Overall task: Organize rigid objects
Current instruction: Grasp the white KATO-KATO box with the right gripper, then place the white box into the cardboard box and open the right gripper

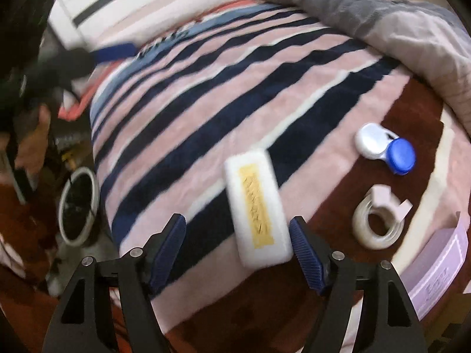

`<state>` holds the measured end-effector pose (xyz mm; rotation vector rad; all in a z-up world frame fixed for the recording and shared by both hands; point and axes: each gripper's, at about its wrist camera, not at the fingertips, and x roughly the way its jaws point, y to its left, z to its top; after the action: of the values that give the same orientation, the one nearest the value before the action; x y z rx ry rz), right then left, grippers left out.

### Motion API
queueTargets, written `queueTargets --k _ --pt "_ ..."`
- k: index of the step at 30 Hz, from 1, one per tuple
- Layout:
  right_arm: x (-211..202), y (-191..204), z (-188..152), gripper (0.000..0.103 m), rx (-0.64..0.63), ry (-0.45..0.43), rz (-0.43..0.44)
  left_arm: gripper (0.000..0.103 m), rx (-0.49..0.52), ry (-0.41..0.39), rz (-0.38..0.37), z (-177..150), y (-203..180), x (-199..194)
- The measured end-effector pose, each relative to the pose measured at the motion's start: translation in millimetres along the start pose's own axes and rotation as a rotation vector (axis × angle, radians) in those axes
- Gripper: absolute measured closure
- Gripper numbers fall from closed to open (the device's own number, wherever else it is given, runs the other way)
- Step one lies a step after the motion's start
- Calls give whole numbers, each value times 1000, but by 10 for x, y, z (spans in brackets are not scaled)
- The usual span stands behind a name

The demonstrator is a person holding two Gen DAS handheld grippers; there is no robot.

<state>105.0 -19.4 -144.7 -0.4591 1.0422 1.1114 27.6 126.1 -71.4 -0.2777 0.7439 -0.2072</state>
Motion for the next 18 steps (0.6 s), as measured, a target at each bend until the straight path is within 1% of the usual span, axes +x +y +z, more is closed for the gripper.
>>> queueTargets --k 2,3,5,7,9,12,14,15,16,18 --pt "25 41 -14 46 -10 -20 -67 17 -4 13 0 -15 -6 25" --pt "37 39 -3 56 -2 -29 -100 17 -5 19 -4 -22 -12 34" --pt "27 7 27 70 30 -56 -114 17 -6 26 -12 -37 -33 39" --pt "5 20 37 72 26 -63 -120 17 -6 33 -11 -33 -62 45" --pt "-62 84 41 72 7 -85 -146 17 3 39 -18 -12 -121 39" --pt "-325 191 61 72 10 -155 -130 17 20 34 -59 57 -243 15" --pt "-593 273 72 72 0 -212 -120 17 45 21 -86 136 -387 -8" --pt "-702 303 80 72 -4 -236 -118 18 59 12 -102 185 -467 -18" --pt "-859 339 79 72 -9 -267 -119 21 74 2 -130 240 -564 -31" --pt "-1135 384 68 72 -10 -328 -125 45 99 -12 -195 355 -754 -44"
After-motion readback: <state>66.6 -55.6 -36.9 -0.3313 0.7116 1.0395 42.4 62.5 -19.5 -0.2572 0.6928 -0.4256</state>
